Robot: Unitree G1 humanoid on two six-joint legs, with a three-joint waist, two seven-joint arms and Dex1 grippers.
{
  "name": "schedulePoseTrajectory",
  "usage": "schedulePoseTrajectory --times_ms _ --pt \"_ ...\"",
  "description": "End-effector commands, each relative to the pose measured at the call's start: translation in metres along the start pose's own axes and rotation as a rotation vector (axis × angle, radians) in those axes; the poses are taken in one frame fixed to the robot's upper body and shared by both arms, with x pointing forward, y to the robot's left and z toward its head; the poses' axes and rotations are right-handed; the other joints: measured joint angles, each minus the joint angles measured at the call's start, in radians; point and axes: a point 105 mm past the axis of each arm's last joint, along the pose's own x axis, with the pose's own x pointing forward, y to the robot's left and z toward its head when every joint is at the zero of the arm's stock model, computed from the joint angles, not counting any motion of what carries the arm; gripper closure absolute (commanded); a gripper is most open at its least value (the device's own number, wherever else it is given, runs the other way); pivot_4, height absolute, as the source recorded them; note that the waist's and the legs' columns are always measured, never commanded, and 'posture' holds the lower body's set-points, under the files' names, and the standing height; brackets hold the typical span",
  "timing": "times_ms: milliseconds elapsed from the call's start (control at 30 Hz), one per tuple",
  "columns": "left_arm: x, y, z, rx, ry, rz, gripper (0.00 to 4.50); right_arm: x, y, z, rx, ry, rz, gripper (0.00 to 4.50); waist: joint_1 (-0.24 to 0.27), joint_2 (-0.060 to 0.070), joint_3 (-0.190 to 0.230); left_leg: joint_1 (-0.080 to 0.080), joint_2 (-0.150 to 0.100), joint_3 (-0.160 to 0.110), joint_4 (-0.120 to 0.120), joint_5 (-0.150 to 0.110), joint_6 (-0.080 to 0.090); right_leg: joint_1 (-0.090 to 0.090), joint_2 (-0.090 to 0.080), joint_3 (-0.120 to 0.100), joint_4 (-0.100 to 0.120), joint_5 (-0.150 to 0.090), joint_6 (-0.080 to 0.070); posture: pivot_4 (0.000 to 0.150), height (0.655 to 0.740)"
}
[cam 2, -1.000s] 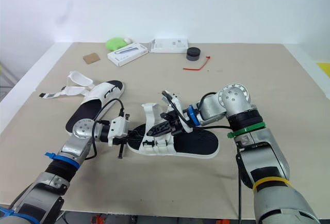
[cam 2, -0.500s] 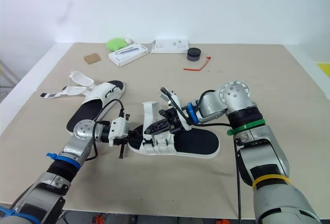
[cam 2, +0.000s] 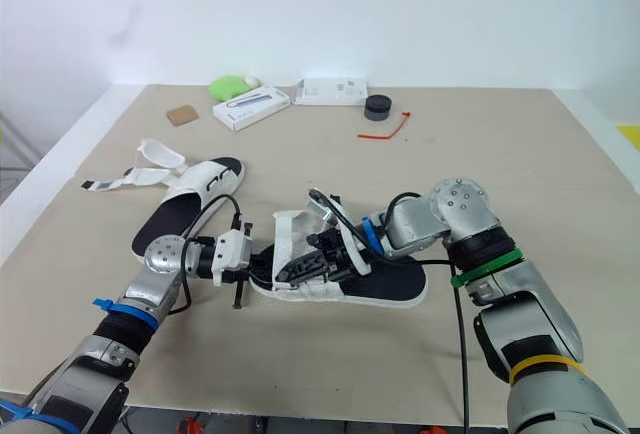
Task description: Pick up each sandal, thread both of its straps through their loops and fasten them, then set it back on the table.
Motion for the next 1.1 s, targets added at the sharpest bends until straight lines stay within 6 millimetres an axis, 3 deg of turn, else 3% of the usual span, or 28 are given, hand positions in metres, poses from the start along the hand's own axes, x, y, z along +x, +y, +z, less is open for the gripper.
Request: schedulePoseTrajectory --times_ms 33,333,500,733,900,1100 --pt "0.007 -0.065 -0.067 -0.255 0.216 -0.200 4.50 -0.002 -0.003 0.011 -0.008 -0.020 -0.056 4.47 0.000 0.001 -0.001 0.000 0.000 0.000 0.000 0.000 0.000 0.000 0.000 0.000 0.000 0.000 0.000 0.150 0.7400" --pt "0.007 -0.066 -0.067 -0.262 0.211 -0.196 4.50 -0.001 -0.015 0.015 0.022 -0.015 -0.121 4.47 0.000 0.002 -0.005 0.001 -0.001 -0.001 0.000 0.002 0.003 0.001 0.000 0.001 0.000 -0.001 -0.003 0.150 0.7400" --pt "0.007 -0.067 -0.067 -0.268 0.209 -0.197 4.50 -0.009 0.000 0.031 0.011 -0.050 -0.072 4.47 0.000 0.002 -0.005 0.001 -0.001 -0.001 0.000 0.002 0.003 0.001 0.000 0.001 0.001 -0.001 -0.003 0.150 0.7400" --pt "0.009 -0.065 -0.065 -0.269 0.203 -0.193 4.50 -0.008 -0.010 0.019 0.038 -0.009 -0.083 4.47 0.000 0.002 -0.005 0.001 -0.002 -0.002 0.000 0.002 0.003 0.001 0.000 0.001 0.001 -0.001 -0.003 0.150 0.7400" --pt "0.009 -0.066 -0.065 -0.272 0.205 -0.198 4.50 -0.012 0.001 0.031 0.025 -0.044 -0.052 4.47 0.000 0.002 -0.005 0.001 -0.002 -0.002 0.000 0.002 0.003 0.001 0.000 0.001 0.002 -0.001 -0.003 0.150 0.7400" --pt "0.008 -0.067 -0.065 -0.276 0.205 -0.195 4.50 -0.011 0.007 0.029 0.017 -0.036 -0.029 4.47 0.000 0.002 -0.005 0.001 -0.002 -0.002 0.000 0.002 0.003 0.001 0.000 0.001 0.002 -0.001 -0.003 0.150 0.7400"
